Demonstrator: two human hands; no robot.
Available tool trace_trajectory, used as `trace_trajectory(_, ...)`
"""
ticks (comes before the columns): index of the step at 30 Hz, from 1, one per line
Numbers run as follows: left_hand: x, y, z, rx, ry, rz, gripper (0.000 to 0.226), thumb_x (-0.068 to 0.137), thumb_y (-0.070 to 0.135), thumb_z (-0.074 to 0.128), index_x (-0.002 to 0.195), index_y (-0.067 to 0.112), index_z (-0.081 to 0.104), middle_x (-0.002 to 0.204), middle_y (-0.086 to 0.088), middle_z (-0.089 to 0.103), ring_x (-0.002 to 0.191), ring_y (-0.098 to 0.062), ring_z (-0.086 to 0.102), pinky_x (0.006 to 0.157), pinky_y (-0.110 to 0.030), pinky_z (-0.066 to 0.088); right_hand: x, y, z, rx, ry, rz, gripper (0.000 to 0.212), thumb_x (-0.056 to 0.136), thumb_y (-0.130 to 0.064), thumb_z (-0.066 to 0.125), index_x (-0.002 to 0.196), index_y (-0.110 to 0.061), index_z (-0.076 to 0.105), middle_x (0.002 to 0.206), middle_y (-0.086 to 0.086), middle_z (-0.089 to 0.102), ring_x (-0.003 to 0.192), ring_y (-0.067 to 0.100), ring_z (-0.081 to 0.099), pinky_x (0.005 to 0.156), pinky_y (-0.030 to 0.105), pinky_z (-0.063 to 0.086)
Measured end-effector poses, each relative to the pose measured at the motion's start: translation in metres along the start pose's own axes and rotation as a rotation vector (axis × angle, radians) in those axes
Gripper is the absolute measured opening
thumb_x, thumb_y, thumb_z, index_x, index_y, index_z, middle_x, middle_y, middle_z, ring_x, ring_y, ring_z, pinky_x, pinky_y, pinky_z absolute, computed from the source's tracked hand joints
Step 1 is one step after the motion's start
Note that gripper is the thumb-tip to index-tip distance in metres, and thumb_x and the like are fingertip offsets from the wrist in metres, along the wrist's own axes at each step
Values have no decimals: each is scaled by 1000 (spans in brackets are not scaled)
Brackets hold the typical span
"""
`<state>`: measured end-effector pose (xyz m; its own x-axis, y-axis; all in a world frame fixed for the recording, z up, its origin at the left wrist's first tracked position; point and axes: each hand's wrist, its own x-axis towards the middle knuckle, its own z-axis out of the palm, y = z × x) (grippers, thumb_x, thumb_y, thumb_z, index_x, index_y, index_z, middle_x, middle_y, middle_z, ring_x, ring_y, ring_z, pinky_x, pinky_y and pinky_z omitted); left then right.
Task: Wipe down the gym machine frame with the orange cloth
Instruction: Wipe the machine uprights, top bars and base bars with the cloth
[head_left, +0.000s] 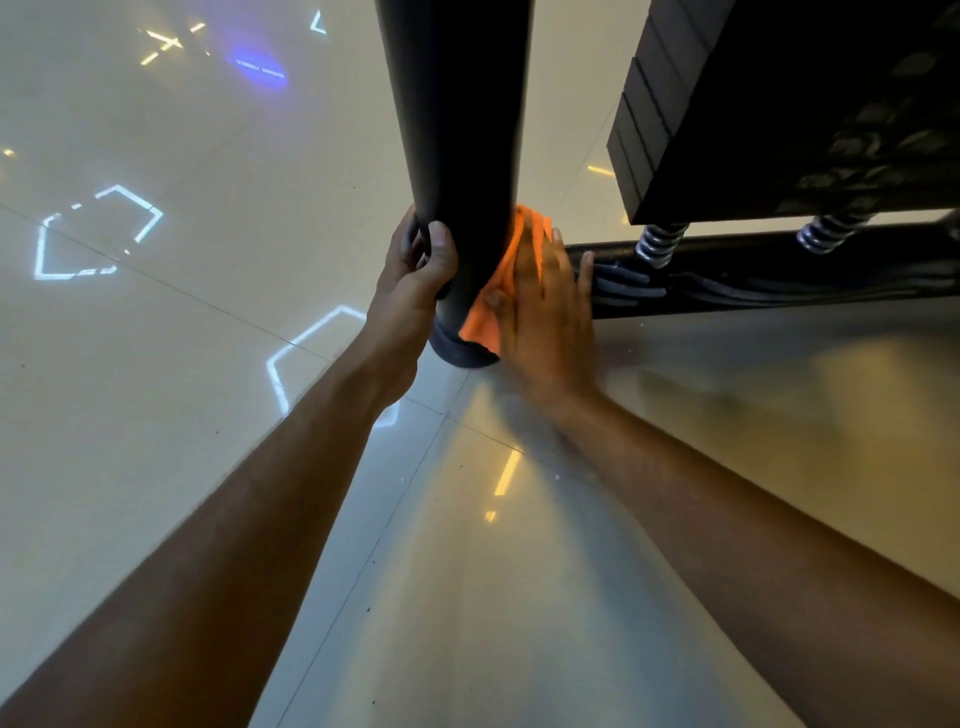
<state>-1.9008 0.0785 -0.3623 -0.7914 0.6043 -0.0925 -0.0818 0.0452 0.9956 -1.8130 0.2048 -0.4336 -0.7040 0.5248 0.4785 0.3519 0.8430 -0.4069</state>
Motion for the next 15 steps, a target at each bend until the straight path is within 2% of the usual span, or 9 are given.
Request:
trace_trajectory(2,-1,-1,-2,-15,-17,-5,45,113,49,47,157,41,43,154,20,56,144,-1,50,117,-34,44,-2,26,-7,-51,-24,-138,64,113,-41,52,167,-10,37,168,25,40,159,36,20,129,62,22)
trace_trajectory(5,-4,-6,2,-35,-15,14,47,113,48,49,158,40,41,157,17,53,146,-4,48,117,-34,45,-3,20,-29,130,-106,-15,59,116,-40,47,170,-24,33,176,18,28,163,37,23,123,54,39)
trace_trajectory(7,-7,-14,5,-28,-2,33,51,111,47,54,160,41,38,157,16,52,146,-5,48,117,-38,46,-1,17,-47,152,-30,-33,56,117,-36,47,170,-24,36,177,15,28,163,33,30,118,43,44)
trace_trajectory(9,-8,-23,7,-13,6,56,57,110,46,58,162,42,35,159,14,51,148,-6,47,118,-43,46,-3,24,-61,39,131,-143,54,114,-20,55,166,-18,44,173,17,37,160,34,36,120,44,43)
trace_trajectory(11,-7,-30,8,0,23,64,63,108,47,61,164,43,31,161,14,48,149,-7,45,118,-45,46,-6,34,-64,-165,195,-218,62,107,-9,61,166,-18,45,171,13,42,158,34,39,121,50,40)
trace_trajectory(13,-6,-33,8,4,31,66,68,107,48,63,165,43,28,162,14,47,150,-8,44,118,-43,47,-10,42,-53,-282,100,-184,63,109,-19,55,169,-23,36,173,10,37,160,34,34,122,53,35)
trace_trajectory(15,-5,-34,10,-6,43,53,70,106,48,63,165,43,27,163,14,46,151,-8,44,116,-38,48,-14,51,-41,-301,-23,-164,58,117,-36,38,172,-24,26,178,10,26,166,35,20,129,56,24)
